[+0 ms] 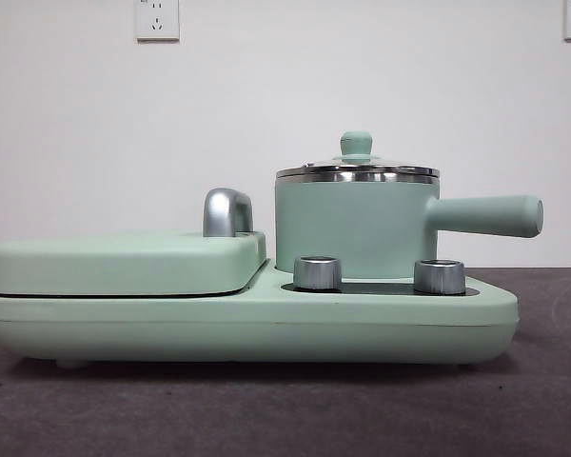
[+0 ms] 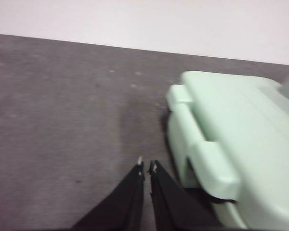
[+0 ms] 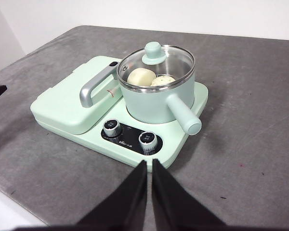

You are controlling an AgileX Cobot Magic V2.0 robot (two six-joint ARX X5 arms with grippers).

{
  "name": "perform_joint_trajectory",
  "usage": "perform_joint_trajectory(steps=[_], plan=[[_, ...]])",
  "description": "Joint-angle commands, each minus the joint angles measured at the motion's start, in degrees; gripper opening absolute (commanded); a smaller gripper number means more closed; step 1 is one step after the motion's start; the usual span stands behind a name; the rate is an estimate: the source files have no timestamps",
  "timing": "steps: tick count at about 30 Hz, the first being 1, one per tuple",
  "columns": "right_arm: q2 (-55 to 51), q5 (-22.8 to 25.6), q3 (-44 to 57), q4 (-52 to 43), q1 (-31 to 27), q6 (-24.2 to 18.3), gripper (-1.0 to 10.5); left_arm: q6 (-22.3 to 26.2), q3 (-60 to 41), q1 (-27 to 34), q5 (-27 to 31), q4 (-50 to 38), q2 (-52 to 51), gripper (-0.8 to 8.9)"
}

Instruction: Put the buns in a small steamer

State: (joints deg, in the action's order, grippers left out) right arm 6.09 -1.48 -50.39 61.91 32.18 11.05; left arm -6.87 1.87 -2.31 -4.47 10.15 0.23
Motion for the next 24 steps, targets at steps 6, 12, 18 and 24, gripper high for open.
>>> perform_joint_trajectory(steps=[6,12,18,24], plan=[[0.07,0.02,-0.52,-0.63,0.31,0.5,0.1,0.33,-1.11,0.11,3.39,0.63,-0.04,0.28],[0.07,0.02,-0.52,-0.63,0.31,0.5,0.1,-0.48,-1.11,0.04,3.37,0.55,-0.04,0.28],[0.07,0.02,-0.52,-0.63,0.31,0.5,0.1,-0.48,-1.09,0.04,3.37,0.55,-0.04,0.27],[0.07,0.02,-0.52,-0.63,0.31,0.5,0.1,-0.48,-1.09,0.04,3.37,0.55,-0.04,0.28]])
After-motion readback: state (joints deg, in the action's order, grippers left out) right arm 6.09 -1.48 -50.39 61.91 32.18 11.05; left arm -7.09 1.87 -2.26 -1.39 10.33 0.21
